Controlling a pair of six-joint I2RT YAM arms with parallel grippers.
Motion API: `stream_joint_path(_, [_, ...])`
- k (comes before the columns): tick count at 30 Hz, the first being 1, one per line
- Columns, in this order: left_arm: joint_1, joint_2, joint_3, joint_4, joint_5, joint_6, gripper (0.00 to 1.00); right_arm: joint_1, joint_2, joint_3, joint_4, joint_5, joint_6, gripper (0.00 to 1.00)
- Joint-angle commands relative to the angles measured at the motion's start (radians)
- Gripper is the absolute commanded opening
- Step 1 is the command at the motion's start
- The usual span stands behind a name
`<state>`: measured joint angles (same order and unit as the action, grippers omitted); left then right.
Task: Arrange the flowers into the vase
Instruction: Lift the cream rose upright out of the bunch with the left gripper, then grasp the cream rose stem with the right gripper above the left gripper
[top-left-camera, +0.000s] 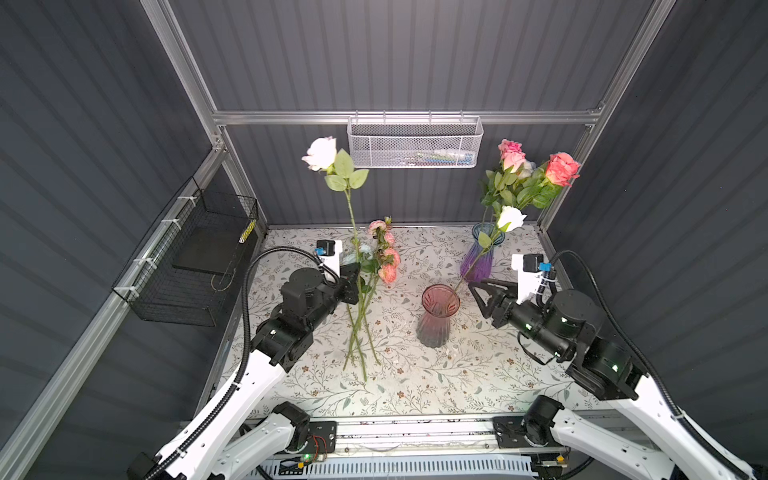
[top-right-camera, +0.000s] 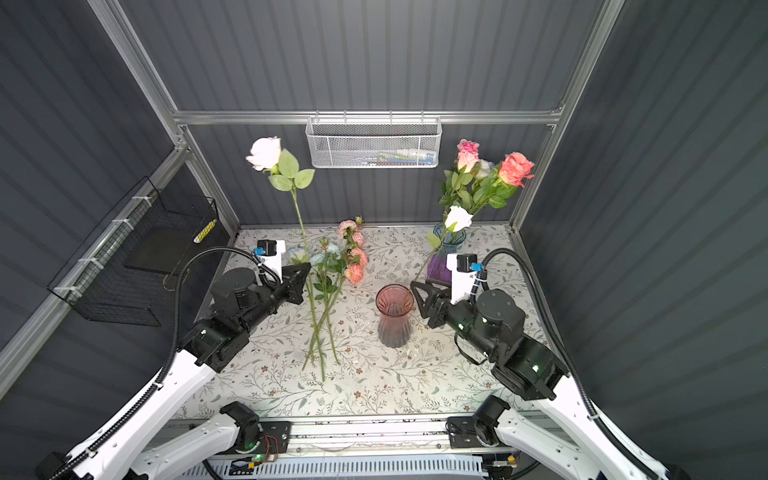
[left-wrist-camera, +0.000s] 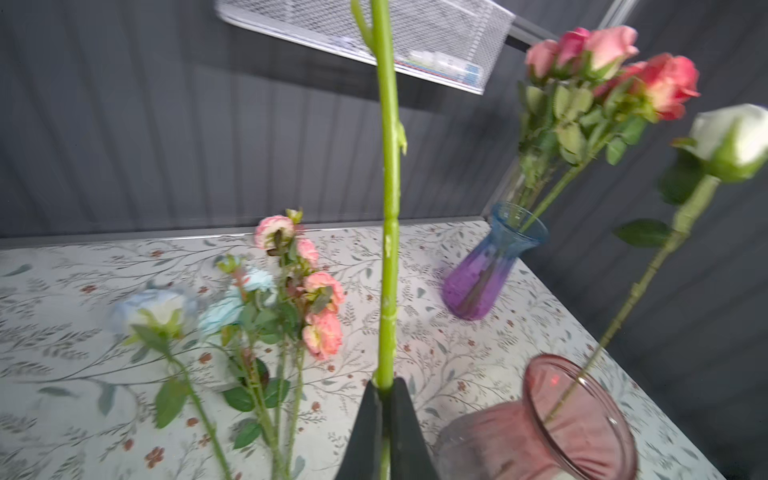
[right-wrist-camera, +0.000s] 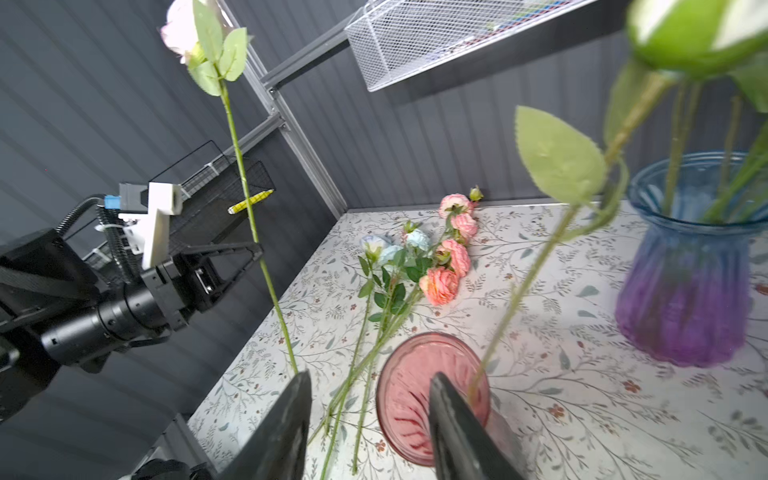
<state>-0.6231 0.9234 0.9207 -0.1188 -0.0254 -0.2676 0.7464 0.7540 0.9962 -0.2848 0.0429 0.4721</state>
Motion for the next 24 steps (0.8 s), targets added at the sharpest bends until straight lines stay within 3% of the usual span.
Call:
stream_joint_path(1, [-0.125, 0.025, 0.071, 0.008, 0.017, 0.073, 0.00, 0.022, 0.074, 0.083, 0.079, -0.084, 0.005, 0.50])
stream_joint_path(6, [-0.274, 0.060, 0.116, -0.004, -0.037, 0.097, 0.00, 0.083, 0.200, 0.201, 0.079, -0.087, -0.023, 0.53])
stream_joint_path(14, [-0.346, 0.065, 0.085, 0.027, -0.039, 0.081, 0.00, 0.142, 0.284, 0.275, 0.100, -0.057, -0.031, 0.53])
stream_joint_path(21, [-0.352, 0.049, 0.071, 0.034, -0.031, 0.074, 0.00, 0.143, 0.353, 0.314, 0.112, -0.014, -0.038, 0.43])
stream_joint_path(24, [-0.354, 0.049, 0.070, 0.030, -0.030, 0.074, 0.00, 0.143, 0.406, 0.339, 0.113, -0.029, -0.043, 0.32])
